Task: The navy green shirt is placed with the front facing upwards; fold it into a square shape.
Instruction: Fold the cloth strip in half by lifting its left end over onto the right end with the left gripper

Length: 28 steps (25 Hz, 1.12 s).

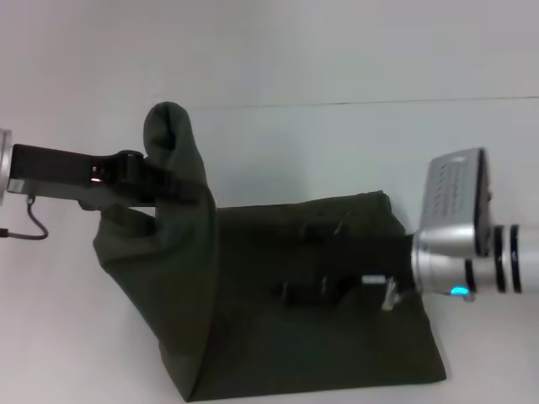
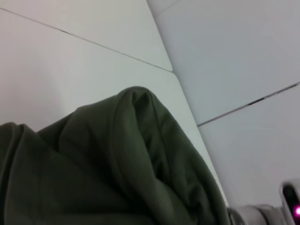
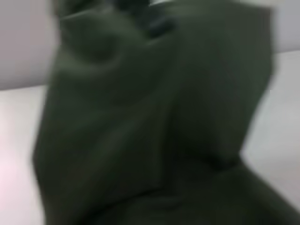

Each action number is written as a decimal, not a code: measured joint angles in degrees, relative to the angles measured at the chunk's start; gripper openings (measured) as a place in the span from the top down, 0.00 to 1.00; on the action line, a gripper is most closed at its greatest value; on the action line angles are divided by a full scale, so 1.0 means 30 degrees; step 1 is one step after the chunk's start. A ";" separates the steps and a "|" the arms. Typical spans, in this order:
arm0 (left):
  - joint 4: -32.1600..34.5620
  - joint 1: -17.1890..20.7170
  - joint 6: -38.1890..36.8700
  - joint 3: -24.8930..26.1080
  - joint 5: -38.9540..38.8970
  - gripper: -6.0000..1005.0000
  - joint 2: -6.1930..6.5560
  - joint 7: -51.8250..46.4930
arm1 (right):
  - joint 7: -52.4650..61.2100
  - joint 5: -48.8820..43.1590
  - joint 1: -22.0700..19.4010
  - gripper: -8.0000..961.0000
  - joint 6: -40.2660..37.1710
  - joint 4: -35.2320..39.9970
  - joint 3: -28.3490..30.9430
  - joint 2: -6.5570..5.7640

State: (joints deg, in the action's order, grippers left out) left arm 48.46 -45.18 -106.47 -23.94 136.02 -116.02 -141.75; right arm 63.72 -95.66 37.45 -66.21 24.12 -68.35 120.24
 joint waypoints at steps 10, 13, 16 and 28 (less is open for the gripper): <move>0.0048 0.0276 -0.0239 -0.0054 -0.1197 0.89 0.0327 0.0096 | 0.0213 0.0498 0.1121 0.17 -0.0066 -0.0619 -0.2834 0.0248; 0.0039 0.0320 -0.0384 -0.0053 -0.1741 0.89 0.0393 0.0174 | 0.0167 0.0903 0.1811 0.17 0.0401 -0.1386 -0.3073 0.0287; -0.0009 0.0351 -0.0542 -0.0052 -0.2140 0.89 0.0452 0.0255 | 0.0080 0.1270 0.2473 0.17 0.1239 -0.2117 -0.3214 0.0413; -0.0103 0.0405 -0.0817 -0.0057 -0.3102 0.89 0.0532 0.0363 | 0.0051 0.4113 0.3311 0.17 0.4124 -0.2454 -0.6637 0.0461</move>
State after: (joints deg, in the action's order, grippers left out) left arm 48.15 -43.96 -108.92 -24.11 126.72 -114.42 -140.66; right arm 63.87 -83.32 47.38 -53.84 16.76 -88.26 121.62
